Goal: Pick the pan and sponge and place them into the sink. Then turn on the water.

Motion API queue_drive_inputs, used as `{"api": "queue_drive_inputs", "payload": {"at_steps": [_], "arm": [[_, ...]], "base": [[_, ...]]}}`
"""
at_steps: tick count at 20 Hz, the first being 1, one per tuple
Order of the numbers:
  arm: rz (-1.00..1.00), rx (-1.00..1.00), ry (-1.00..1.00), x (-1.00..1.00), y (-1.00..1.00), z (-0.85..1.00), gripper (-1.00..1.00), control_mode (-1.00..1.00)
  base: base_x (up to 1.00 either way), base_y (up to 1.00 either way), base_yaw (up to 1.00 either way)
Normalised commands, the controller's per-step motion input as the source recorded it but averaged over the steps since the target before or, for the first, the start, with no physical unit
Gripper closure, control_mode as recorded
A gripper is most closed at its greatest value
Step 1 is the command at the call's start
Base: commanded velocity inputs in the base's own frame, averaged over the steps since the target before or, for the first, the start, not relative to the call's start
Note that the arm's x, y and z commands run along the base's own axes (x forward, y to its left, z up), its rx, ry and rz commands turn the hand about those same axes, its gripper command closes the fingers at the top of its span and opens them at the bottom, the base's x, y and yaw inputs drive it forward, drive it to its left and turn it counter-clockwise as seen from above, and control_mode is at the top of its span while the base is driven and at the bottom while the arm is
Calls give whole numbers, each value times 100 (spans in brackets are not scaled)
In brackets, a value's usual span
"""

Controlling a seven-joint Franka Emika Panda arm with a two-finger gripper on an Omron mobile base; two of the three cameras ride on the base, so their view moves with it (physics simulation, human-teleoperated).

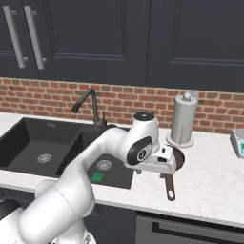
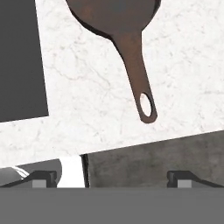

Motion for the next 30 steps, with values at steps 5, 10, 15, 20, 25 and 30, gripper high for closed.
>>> {"api": "queue_drive_inputs", "payload": {"at_steps": [5,10,15,20,25,30], "arm": [[0,4,8,57,-32,-37,-100,-100],[0,11,8,51,-35,-29,-100,-100],[1,12,5,37,-26,-28,-100,-100],[0,8,3,23,-4,-30,-100,-100],[0,7,0,26,-9,-31,-100,-100],[0,2,0,36,-5,-36,-100,-100]], "base": [[0,0,0],[0,0,0],[0,0,0],[0,0,0],[0,0,0],[0,0,0]]}}
